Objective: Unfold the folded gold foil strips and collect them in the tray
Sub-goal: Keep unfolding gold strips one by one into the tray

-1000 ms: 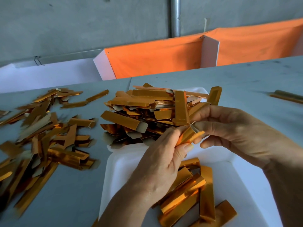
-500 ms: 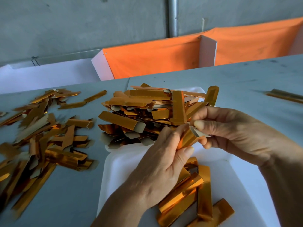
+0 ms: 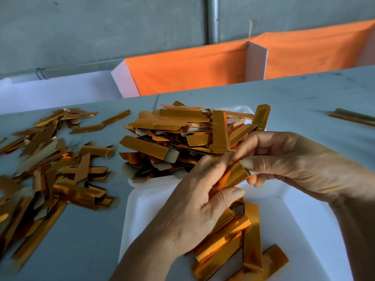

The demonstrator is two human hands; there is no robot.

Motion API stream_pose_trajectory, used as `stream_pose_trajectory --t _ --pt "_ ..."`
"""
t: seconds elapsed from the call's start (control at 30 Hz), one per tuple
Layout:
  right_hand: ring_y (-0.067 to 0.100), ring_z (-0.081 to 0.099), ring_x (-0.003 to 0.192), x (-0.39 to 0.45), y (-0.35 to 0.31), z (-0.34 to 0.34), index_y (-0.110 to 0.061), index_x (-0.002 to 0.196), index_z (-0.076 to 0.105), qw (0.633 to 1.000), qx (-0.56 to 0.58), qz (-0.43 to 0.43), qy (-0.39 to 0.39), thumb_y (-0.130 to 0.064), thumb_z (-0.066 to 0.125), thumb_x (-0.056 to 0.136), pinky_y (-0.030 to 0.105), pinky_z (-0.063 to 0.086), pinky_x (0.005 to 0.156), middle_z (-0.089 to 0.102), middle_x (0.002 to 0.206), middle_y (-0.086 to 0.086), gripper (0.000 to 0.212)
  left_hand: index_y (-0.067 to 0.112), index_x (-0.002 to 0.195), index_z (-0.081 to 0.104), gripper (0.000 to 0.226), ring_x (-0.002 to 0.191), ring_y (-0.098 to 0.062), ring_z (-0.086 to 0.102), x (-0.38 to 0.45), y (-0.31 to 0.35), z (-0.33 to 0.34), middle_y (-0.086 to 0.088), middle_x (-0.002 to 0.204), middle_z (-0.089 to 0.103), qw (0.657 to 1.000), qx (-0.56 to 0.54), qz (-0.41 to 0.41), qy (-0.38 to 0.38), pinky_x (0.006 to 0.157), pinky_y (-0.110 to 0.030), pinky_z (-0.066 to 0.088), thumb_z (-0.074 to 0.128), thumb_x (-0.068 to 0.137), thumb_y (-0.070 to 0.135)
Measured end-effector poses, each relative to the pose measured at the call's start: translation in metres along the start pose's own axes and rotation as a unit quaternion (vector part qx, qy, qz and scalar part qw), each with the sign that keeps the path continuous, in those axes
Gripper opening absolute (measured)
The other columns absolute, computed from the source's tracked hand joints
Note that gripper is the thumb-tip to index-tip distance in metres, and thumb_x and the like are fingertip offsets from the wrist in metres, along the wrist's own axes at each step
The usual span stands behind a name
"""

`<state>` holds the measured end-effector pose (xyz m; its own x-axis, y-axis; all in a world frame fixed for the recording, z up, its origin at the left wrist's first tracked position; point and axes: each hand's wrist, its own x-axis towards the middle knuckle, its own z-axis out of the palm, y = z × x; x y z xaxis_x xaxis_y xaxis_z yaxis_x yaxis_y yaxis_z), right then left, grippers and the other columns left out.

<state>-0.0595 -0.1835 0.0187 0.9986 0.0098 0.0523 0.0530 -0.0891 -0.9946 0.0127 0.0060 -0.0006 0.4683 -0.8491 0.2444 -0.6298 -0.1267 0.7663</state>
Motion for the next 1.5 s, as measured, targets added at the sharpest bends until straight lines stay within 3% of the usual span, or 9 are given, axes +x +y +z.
stream_pose_trajectory --t 0.13,0.23,0.37,0.5,0.7,0.87,1.13,1.37,1.5 --pt "0.013 0.063 0.064 0.001 -0.002 0.007 -0.016 0.082 0.071 0.996 -0.076 -0.033 0.023 -0.025 0.075 0.073 0.021 0.051 0.059 0.070 0.084 0.015 0.013 0.040 0.139 0.039 0.054 0.095 0.001 0.052 0.000 -0.003 0.002 0.022 0.099 0.045 1.000 0.005 -0.008 0.001 0.076 -0.009 0.042 0.047 0.086 0.049" --pt "0.011 0.062 0.062 0.002 -0.003 0.009 -0.012 0.078 0.070 0.994 -0.091 -0.045 0.043 -0.018 0.069 0.074 0.021 0.050 0.058 0.068 0.071 0.005 0.008 0.038 0.141 0.037 0.057 0.095 0.002 0.053 -0.001 -0.004 0.001 0.021 0.101 0.047 1.000 -0.021 -0.011 -0.003 0.077 -0.010 0.044 0.046 0.086 0.050" --pt "0.013 0.062 0.061 0.000 -0.004 0.007 -0.009 0.077 0.069 0.997 -0.071 -0.018 0.033 -0.019 0.068 0.069 0.022 0.049 0.057 0.068 0.072 0.009 0.012 0.037 0.134 0.045 0.044 0.098 -0.008 0.057 0.000 -0.003 -0.001 0.012 0.106 0.050 0.997 -0.070 -0.023 -0.007 0.080 -0.025 0.052 0.037 0.092 0.044" --pt "0.013 0.062 0.065 -0.002 -0.002 0.003 -0.009 0.083 0.072 0.999 -0.040 0.014 0.000 -0.025 0.072 0.071 0.022 0.050 0.060 0.069 0.083 0.014 0.020 0.030 0.123 0.057 0.034 0.106 -0.003 0.057 -0.001 -0.006 -0.002 0.012 0.105 0.058 0.991 -0.122 -0.046 0.008 0.085 -0.014 0.047 0.042 0.093 0.037" --pt "0.017 0.066 0.073 -0.005 -0.004 -0.005 -0.015 0.105 0.069 0.995 0.055 0.012 -0.078 -0.039 0.085 0.064 0.022 0.053 0.062 0.069 0.085 0.003 0.050 0.028 0.120 0.062 0.039 0.108 -0.004 0.056 -0.001 -0.009 -0.009 0.005 0.109 0.061 0.989 -0.129 -0.063 0.022 0.084 -0.010 0.045 0.042 0.089 0.040" --pt "0.017 0.068 0.070 -0.002 -0.003 -0.003 -0.019 0.097 0.072 0.997 0.048 0.002 -0.063 -0.040 0.088 0.058 0.022 0.054 0.060 0.070 0.080 0.004 0.048 0.025 0.118 0.063 0.033 0.104 -0.016 0.059 -0.001 -0.006 -0.008 -0.001 0.106 0.061 0.990 -0.132 -0.050 0.023 0.084 -0.024 0.051 0.047 0.093 0.039" --pt "0.017 0.065 0.062 0.000 -0.003 0.004 -0.019 0.085 0.070 0.999 0.010 -0.019 -0.025 -0.043 0.087 0.057 0.022 0.053 0.058 0.067 0.075 0.005 0.041 0.026 0.118 0.066 0.038 0.106 -0.009 0.059 0.000 -0.009 -0.008 0.011 0.101 0.063 0.987 -0.152 -0.035 0.035 0.085 -0.018 0.047 0.064 0.081 0.037" --pt "0.018 0.056 0.048 0.003 -0.006 0.015 -0.016 0.074 0.062 1.000 -0.008 -0.024 0.018 -0.011 0.073 0.072 0.023 0.048 0.051 0.057 0.070 0.024 0.013 0.035 0.127 0.053 0.048 0.111 -0.005 0.058 -0.001 -0.006 -0.006 0.014 0.113 0.064 0.993 -0.108 -0.003 0.051 0.087 -0.017 0.050 0.068 0.081 0.039" --pt "0.017 0.056 0.049 0.006 -0.003 0.017 -0.021 0.072 0.063 0.997 -0.062 -0.032 0.044 -0.005 0.073 0.080 0.022 0.047 0.054 0.059 0.059 0.008 0.020 0.041 0.123 0.055 0.043 0.109 -0.005 0.057 -0.002 -0.005 -0.005 0.017 0.111 0.059 0.997 -0.056 -0.006 0.061 0.086 -0.020 0.051 0.062 0.081 0.039"
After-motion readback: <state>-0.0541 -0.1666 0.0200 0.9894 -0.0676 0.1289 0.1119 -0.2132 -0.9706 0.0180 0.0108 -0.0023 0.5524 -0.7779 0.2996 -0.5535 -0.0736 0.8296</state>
